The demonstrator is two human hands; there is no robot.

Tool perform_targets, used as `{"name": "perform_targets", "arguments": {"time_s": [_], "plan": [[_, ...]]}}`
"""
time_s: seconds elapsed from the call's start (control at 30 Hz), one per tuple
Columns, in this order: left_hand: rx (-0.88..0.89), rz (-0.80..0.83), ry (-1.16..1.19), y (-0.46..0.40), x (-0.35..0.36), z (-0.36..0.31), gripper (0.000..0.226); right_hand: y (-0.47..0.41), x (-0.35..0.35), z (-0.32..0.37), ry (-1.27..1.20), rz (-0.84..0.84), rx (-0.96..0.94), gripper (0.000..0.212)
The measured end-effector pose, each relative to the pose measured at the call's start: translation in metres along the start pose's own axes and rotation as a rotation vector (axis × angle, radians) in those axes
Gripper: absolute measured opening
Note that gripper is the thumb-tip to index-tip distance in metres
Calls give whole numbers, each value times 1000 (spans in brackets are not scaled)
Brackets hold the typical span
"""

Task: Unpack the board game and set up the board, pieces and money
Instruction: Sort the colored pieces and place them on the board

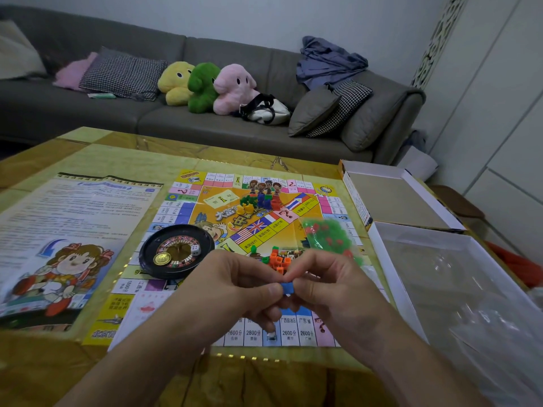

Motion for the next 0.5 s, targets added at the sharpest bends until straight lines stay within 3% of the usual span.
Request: {"name": "perform_targets", "arguments": {"time_s": [0.23, 0.33, 0.43, 0.5], "plan": [[-17, -15, 102, -5, 0, 6, 15, 3, 8, -21, -208, -68, 119, 8], [-84, -19, 198, -14, 4, 15, 18, -1, 8, -28, -83, -137, 67, 12], [-105, -63, 90, -21, -1, 17, 20, -1, -1, -27, 116, -220, 50, 30], [-108, -162, 21, -24, -16, 15, 24, -2, -8, -20, 214, -242, 35, 14]]}}
Point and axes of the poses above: each hand's wrist, its own y-axis away from the middle knuckle, its own x-axis out of the palm, z = x × y, the point moved 6 cm from there along -y, towards the middle knuckle, and after that the axes turned 12 degrees about -x, right-handed, at the moved point
